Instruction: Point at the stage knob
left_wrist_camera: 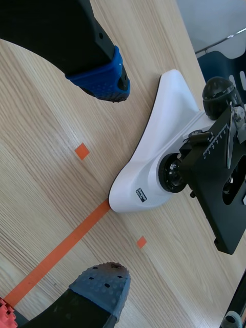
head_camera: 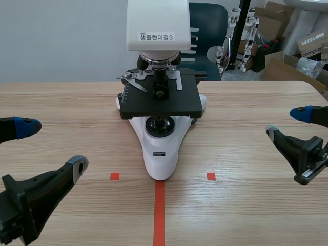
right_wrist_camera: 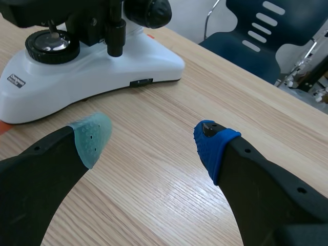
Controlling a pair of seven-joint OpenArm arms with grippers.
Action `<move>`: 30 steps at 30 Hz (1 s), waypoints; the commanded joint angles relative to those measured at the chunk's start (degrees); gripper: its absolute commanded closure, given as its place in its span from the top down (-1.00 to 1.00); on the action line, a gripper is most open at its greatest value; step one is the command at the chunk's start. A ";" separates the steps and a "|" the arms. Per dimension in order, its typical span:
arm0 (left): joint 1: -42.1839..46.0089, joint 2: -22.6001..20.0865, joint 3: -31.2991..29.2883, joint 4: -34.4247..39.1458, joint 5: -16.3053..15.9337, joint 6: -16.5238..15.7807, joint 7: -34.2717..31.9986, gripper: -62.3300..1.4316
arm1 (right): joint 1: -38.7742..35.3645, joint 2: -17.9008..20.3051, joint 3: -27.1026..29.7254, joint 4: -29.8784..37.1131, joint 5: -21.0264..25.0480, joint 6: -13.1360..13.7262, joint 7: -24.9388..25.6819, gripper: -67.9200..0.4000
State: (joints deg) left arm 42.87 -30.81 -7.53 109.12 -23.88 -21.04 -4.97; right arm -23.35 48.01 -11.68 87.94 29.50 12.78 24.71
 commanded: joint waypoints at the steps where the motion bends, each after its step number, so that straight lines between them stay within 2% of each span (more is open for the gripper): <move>1: -0.20 0.15 0.33 0.98 -0.57 0.28 -1.20 1.00 | -0.85 -2.32 2.32 2.21 -1.27 -0.17 -0.39 0.14; 6: -0.20 0.15 0.33 0.98 -0.57 0.28 -1.20 1.00 | -6.12 -10.25 7.85 8.85 -8.79 -0.13 -1.95 0.14; 10: -0.20 0.15 0.33 0.98 -0.57 0.28 -1.20 1.00 | -9.18 -15.10 9.57 12.52 -12.09 -0.11 -1.88 0.14; 13: -0.20 0.15 0.33 0.98 -0.57 0.28 -1.20 1.00 | -11.02 -17.00 9.60 13.97 -14.69 0.33 -0.26 0.14; 17: -0.20 0.15 0.33 0.98 -0.57 0.28 -1.20 1.00 | -13.46 -17.40 9.60 14.51 -15.41 0.63 6.32 0.15; 19: -0.20 0.15 0.33 0.98 -0.57 0.28 -1.20 1.00 | -14.14 -17.40 9.60 14.51 -15.45 1.05 9.18 0.40; 22: -0.20 0.15 0.33 0.98 -0.57 0.28 -1.22 1.00 | -14.67 -17.40 9.64 14.51 -17.88 1.62 9.77 1.00; 30: -0.20 0.15 0.33 0.98 -0.57 0.28 -1.18 1.00 | -17.59 -17.59 9.66 14.56 -18.08 1.79 11.32 1.00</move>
State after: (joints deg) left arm 42.87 -30.81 -7.53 109.12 -23.88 -21.04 -4.97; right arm -40.58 30.02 -2.22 101.69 10.50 14.59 34.54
